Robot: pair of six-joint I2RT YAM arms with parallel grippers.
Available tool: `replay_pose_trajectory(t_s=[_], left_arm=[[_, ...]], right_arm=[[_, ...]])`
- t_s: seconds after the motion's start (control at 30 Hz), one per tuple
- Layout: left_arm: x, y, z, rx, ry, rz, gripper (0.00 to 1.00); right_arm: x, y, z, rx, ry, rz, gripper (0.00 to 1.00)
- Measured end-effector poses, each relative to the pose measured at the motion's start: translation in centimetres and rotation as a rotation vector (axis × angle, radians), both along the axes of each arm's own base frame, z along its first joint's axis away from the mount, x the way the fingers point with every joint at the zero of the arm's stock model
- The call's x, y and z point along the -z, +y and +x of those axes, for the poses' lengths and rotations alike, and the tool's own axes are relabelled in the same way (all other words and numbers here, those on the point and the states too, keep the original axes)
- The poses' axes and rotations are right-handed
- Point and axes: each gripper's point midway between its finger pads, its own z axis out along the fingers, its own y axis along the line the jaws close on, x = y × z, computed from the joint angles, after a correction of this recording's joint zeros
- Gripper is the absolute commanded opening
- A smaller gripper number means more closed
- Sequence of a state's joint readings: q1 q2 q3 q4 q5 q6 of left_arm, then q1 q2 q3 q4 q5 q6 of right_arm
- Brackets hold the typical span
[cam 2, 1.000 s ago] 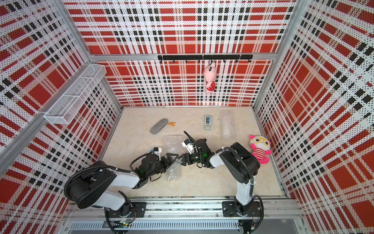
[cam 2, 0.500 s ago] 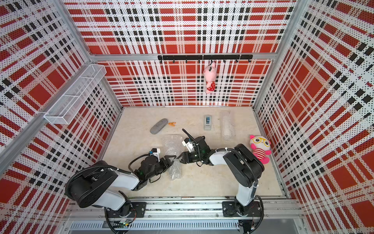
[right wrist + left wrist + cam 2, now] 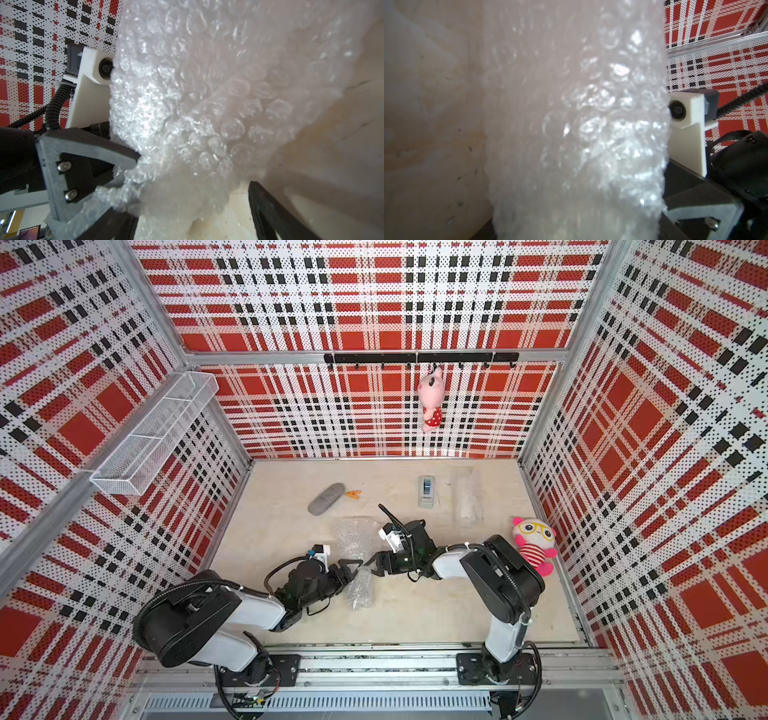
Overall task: Wrap vases in bubble wrap
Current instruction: Wrap the vase in bubble wrap.
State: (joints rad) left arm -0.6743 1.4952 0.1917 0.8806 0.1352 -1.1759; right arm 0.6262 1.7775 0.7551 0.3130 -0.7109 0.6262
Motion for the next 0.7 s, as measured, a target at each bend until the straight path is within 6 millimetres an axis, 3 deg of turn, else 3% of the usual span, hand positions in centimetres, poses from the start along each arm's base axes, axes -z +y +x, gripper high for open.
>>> replay_pose_trajectory(t_s=[0.03,0.4,0.7], left_arm=[[-0.1,0.0,0.0,0.002,0.0,-0.003,0.99],[-2.7,0.1,-0.7,0.052,-0.009,-0.078,0.98],[-3.5,-0.6,-1.7,0.101,-0.003,-0.107,0.98]], right_arm=[[-0.1,0.0,0.0,-0.001,0.001,0.003,0.84],[-1.8,1.1,1.3,0.005,-0.074,0.084,0.81],[-2.8,1.8,2.3,0.009,-0.107,0.123,0.8]])
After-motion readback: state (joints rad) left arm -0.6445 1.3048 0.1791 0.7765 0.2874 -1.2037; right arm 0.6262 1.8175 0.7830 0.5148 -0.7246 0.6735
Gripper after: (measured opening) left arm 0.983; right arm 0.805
